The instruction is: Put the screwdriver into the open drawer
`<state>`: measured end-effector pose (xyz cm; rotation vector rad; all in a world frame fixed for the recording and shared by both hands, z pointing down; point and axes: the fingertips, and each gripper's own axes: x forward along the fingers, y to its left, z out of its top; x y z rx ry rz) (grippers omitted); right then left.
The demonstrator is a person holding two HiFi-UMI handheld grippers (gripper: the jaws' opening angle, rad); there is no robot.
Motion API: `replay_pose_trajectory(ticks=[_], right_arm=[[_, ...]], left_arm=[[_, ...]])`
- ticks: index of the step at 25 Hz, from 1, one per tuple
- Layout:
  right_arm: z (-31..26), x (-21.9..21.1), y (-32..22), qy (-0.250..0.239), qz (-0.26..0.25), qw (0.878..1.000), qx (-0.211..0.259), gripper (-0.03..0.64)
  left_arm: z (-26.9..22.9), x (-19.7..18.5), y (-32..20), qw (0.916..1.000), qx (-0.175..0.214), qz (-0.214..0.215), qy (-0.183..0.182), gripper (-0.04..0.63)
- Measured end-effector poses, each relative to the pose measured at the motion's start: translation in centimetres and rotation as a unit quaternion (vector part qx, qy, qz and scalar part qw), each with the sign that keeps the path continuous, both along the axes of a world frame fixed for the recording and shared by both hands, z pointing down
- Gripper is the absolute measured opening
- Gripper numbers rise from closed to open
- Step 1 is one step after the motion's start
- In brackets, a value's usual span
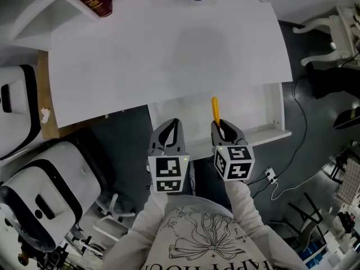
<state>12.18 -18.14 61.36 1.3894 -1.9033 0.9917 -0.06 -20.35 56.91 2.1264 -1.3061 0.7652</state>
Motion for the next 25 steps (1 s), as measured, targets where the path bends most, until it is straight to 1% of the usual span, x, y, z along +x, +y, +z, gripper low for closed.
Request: replay_pose_trajectory(ticks=[4, 12, 18, 25], right_arm=[[1.7, -0.1, -0.2, 0.001, -0.013, 1.0, -0.015, 0.069], [5.7, -0.6, -0.3, 0.0, -0.039, 0.998, -0.055, 0.069], [8.9, -0.9, -1.1, 0.015, -0.078, 0.994, -0.081, 0.069], [11.7, -0.8, -1.5, 0.02, -0.096, 0.989, -0.113, 0.069]], left_arm=[[1.5, 0.0, 0.1, 0.9999, -0.014, -0.01, -0.001, 0.006], [4.2, -0.4, -0.5, 0.9993, -0.029, -0.019, -0.012, 0.006], [5.5, -0.6, -0.5, 0.9987, -0.039, -0.032, -0.012, 0.006], [6.2, -0.9, -0.3, 0.9979, -0.045, -0.046, -0.009, 0.006]])
